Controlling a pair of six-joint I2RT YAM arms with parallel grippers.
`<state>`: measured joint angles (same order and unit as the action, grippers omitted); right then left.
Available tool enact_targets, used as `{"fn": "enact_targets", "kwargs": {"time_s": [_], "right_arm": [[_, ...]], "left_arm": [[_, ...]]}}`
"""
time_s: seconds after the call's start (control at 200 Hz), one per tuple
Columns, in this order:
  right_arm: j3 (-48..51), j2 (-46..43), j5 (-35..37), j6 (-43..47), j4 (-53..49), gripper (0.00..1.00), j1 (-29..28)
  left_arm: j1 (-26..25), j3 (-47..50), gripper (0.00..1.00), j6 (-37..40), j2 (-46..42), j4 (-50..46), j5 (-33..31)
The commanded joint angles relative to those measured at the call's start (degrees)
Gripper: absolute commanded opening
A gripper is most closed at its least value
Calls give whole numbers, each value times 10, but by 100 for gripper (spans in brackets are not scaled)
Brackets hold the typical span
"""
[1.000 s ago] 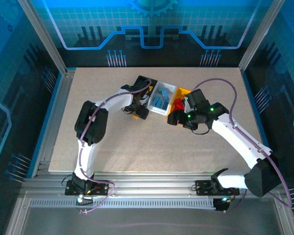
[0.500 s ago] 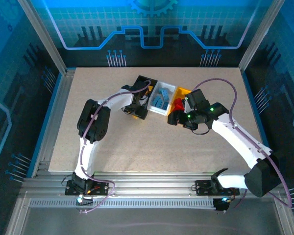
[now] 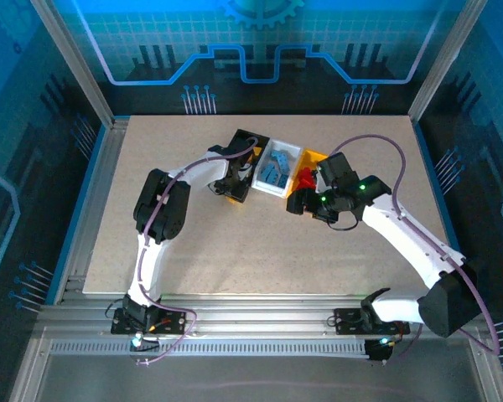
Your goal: Sort the legos into containers by color
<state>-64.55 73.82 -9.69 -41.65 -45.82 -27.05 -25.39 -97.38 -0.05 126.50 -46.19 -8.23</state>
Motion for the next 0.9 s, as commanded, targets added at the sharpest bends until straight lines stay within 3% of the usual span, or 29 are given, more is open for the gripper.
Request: {"fn": "enact_targets", "kwargs": {"time_s": [0.0, 0.43, 0.895], "right_arm": [[5, -6, -3, -11, -3, 75, -8], [1, 2, -7, -17, 7, 75, -17], [-26, 82, -68, -11, 66, 75, -25]], "left_arm": [[4, 0, 43, -9, 7, -11, 2], [4, 108, 34, -62, -68, 18, 27], [4, 289, 35, -229, -296, 38, 131]]}}
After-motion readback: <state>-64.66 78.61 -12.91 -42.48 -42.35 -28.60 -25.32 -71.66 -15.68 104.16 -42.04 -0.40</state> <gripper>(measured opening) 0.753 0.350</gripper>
